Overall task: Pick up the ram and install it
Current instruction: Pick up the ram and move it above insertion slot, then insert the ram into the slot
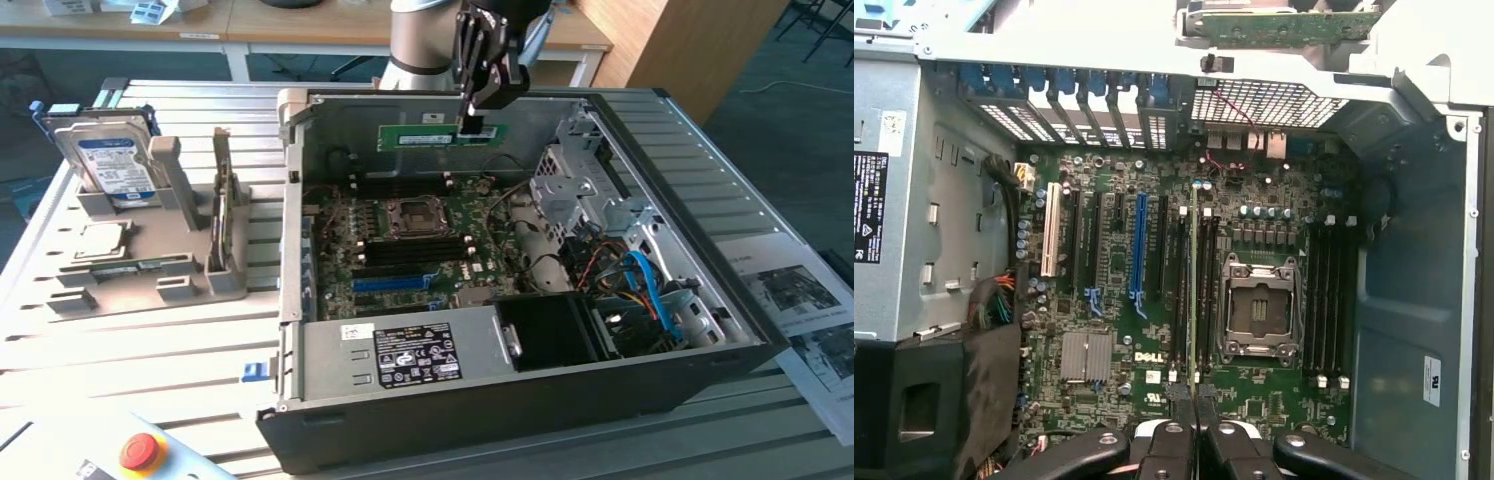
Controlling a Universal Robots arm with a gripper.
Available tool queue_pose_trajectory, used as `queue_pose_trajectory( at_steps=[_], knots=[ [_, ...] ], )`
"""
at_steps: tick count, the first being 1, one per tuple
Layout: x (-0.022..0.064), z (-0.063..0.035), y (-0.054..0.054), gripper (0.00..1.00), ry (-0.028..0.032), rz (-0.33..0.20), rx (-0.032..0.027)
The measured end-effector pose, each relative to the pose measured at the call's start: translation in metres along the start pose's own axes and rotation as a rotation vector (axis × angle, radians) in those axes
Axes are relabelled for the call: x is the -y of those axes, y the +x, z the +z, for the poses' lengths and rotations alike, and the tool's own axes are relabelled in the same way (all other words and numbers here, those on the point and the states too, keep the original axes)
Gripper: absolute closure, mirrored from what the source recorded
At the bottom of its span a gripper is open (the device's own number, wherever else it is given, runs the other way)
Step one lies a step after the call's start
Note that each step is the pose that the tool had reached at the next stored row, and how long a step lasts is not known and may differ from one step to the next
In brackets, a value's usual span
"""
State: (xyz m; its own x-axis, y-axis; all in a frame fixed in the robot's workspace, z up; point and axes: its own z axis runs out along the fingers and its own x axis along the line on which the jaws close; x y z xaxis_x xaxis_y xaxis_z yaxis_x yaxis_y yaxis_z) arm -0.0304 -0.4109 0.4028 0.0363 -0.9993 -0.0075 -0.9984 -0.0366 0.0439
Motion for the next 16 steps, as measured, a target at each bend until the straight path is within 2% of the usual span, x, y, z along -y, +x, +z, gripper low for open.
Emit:
queue_pose_trajectory(
  at_steps=[16],
  knots=[
    [0.0001,0.0023,-0.0001,0.88,-0.0001,0.0,-0.0001]
  ],
)
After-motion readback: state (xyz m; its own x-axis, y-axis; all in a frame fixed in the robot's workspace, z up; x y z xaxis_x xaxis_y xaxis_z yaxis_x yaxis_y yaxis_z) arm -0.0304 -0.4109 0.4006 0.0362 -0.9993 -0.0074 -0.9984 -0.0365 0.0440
